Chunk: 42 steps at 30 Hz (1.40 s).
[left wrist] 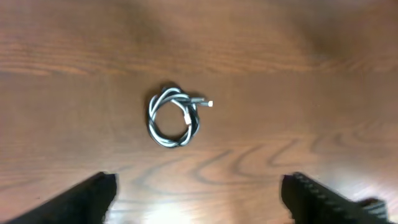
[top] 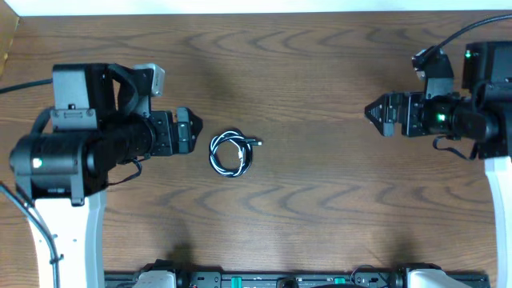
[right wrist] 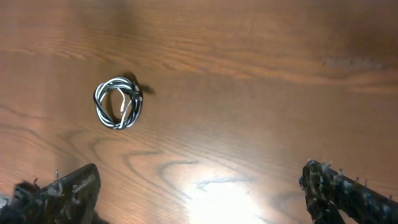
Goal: Untangle cables
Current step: 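Raise both arms and swing grippers forward toward the cable bundle, then move the left gripper down beside the left side of the black-white cable coil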
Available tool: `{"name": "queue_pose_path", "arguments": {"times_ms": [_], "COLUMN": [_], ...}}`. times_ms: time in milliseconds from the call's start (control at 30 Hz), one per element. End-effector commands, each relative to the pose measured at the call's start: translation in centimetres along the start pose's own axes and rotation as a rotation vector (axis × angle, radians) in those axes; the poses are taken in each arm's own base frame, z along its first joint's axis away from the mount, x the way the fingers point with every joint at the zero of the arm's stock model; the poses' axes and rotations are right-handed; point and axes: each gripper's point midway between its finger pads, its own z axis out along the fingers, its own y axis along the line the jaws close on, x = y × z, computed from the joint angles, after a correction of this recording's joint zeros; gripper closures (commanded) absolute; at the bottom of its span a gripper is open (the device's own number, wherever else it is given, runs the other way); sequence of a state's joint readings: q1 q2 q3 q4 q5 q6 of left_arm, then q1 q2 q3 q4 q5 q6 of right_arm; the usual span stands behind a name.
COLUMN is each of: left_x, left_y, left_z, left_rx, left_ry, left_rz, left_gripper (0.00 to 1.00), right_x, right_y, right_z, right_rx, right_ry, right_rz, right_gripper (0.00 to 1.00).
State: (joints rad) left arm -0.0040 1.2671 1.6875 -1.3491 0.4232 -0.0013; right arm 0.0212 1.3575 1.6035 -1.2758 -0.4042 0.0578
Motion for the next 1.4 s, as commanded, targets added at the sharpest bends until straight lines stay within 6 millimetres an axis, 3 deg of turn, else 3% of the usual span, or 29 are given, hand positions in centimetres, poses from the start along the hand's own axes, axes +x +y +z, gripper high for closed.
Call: {"name": "queue_pose_path", "arguments": {"times_ms": [0, 133, 200, 233, 367, 400, 567, 600, 633, 667, 700, 767, 800, 900, 933, 1100, 1267, 1367], "left_x": [0.1, 0.0, -0.1, -0.1, 0.2, 0.3, 1.2, 1.4, 1.6, 1.7, 1.9, 2.3, 2.4, 2.4, 2.4, 1.3, 1.5, 2.0], "left_y": [-0.3, -0.1, 0.0, 0.1, 0.6, 0.7, 1.6, 1.7, 1.9, 2.0, 2.2, 2.5, 2.6, 2.9, 3.0, 3.3, 3.4, 3.6], "left_z": [0.2, 0.6, 0.9, 1.1, 2.4, 2.8, 4.8, 5.2, 5.6, 5.9, 6.3, 6.9, 7.2, 8.1, 8.3, 9.3, 9.5, 9.9], "left_rx": [0.015, 0.014, 0.014, 0.013, 0.01, 0.008, 0.001, -0.001, -0.003, -0.005, -0.007, -0.011, -0.012, -0.015, -0.015, -0.013, -0.014, -0.016], "left_ry": [0.022, 0.037, 0.043, 0.049, 0.093, 0.106, 0.186, 0.203, 0.221, 0.238, 0.256, 0.295, 0.309, 0.333, 0.34, 0.312, 0.323, 0.341], "left_rz": [0.004, -0.002, -0.005, -0.012, -0.036, -0.046, -0.095, -0.102, -0.113, -0.126, -0.138, -0.157, -0.162, -0.172, -0.174, -0.163, -0.167, -0.179], "left_gripper": [0.28, 0.76, 0.86, 0.88, 0.92, 0.92, 0.92, 0.92, 0.87, 0.78, 0.71, 0.61, 0.51, 0.09, 0.02, 0.03, 0.89, 0.92], "right_x": [-0.2, -0.2, -0.2, -0.2, -0.4, -0.4, -0.4, -0.4, -0.4, -0.4, -0.4, -0.4, -0.4, -0.4, -0.4, -0.4, -0.4, -0.4], "right_y": [0.4, 0.2, 0.2, 0.2, 0.2, 0.2, 0.2, 0.1, 0.1, 0.1, 0.1, 0.1, 0.1, 0.1, 0.1, 0.1, 0.1, 0.1], "right_z": [0.3, 0.7, 0.7, 0.7, 0.7, 0.7, 0.7, 0.7, 0.7, 0.7, 0.7, 0.7, 0.7, 0.7, 0.7, 0.7, 0.7, 0.7], "right_rx": [-0.02, -0.017, -0.018, -0.018, -0.018, -0.018, -0.017, -0.015, -0.014, -0.015, -0.015, -0.015, -0.015, -0.015, -0.015, -0.015, -0.015, -0.015], "right_ry": [0.011, 0.022, 0.022, 0.022, 0.014, 0.014, 0.014, 0.014, 0.014, 0.014, 0.014, 0.014, 0.014, 0.014, 0.014, 0.015, 0.015, 0.014], "right_rz": [0.061, 0.065, 0.065, 0.065, 0.062, 0.062, 0.061, 0.062, 0.061, 0.062, 0.061, 0.061, 0.062, 0.062, 0.062, 0.062, 0.062, 0.062], "right_gripper": [0.01, 0.01, 0.01, 0.11, 0.95, 0.99, 0.97, 0.85, 0.6, 0.19, 0.01, 0.01, 0.01, 0.01, 0.01, 0.01, 0.01, 0.2]}}
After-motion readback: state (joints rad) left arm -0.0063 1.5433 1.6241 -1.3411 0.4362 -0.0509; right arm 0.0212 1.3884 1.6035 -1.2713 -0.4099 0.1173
